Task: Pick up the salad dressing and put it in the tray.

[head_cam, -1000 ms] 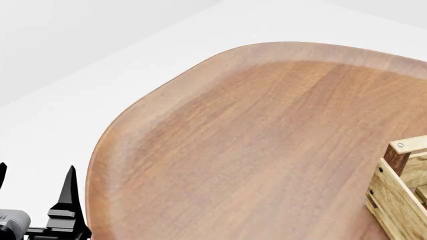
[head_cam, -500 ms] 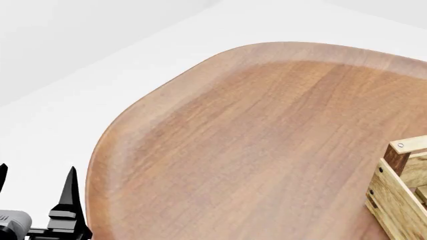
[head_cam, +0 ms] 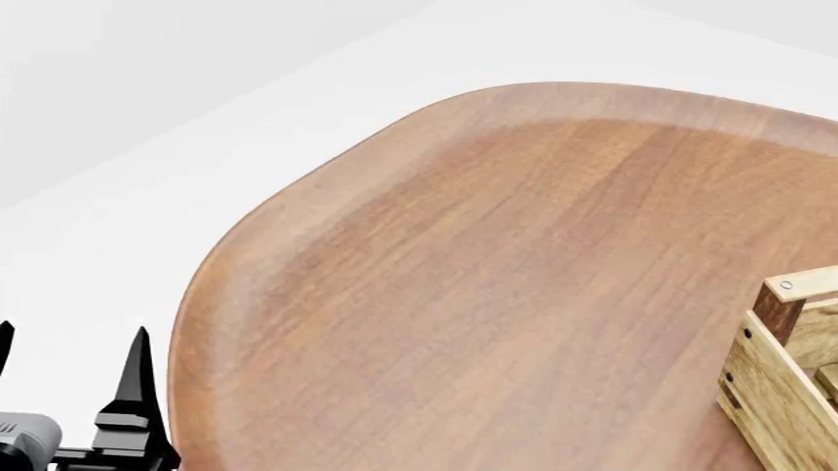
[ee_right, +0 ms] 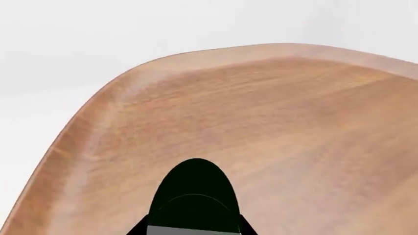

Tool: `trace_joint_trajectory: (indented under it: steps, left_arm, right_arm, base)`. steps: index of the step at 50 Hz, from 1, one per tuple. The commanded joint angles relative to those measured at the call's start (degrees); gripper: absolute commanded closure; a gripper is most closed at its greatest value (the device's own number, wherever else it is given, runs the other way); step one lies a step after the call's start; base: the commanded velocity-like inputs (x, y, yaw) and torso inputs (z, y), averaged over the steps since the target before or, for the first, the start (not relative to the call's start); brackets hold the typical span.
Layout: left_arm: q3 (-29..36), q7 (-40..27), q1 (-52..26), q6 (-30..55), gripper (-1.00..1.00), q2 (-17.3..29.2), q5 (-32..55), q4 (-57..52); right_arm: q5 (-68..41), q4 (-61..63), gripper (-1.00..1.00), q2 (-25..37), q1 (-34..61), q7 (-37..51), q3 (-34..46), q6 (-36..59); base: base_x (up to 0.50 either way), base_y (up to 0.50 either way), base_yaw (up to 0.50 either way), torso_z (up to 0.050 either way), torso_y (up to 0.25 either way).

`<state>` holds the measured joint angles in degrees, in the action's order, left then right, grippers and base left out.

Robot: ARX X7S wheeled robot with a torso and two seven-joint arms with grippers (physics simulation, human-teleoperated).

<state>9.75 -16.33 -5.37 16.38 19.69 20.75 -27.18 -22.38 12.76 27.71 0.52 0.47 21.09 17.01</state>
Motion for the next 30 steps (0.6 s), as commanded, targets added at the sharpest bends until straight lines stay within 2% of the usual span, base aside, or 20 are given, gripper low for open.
trace_joint_trajectory:
  steps: [1, 13, 30]
  left_arm:
    - [0.0, -0.2, 0.0, -0.1, -1.0, 0.2, 0.2, -0.1]
    - [0.1, -0.4, 0.0, -0.3, -1.0, 0.4, 0.4, 0.0]
    - [0.1, -0.4, -0.2, -0.3, -1.0, 0.8, 0.8, 0.1]
  right_arm:
    - [-1.4, 10.0, 1.0, 2.6, -1.1, 2.4, -3.0, 2.4]
    - [-3.1, 16.8, 1.0, 4.7, -1.1, 6.3, -6.9, 5.3]
    - [-11.1, 26.6, 1.0, 7.4, 0.0, 13.6, -17.3, 11.3]
  base:
    - [0.0, 0.0, 0.0, 0.0, 0.0]
    - [0.0, 0.0, 0.0, 0.0, 0.001]
    - [0.0, 0.0, 0.0, 0.0, 0.001]
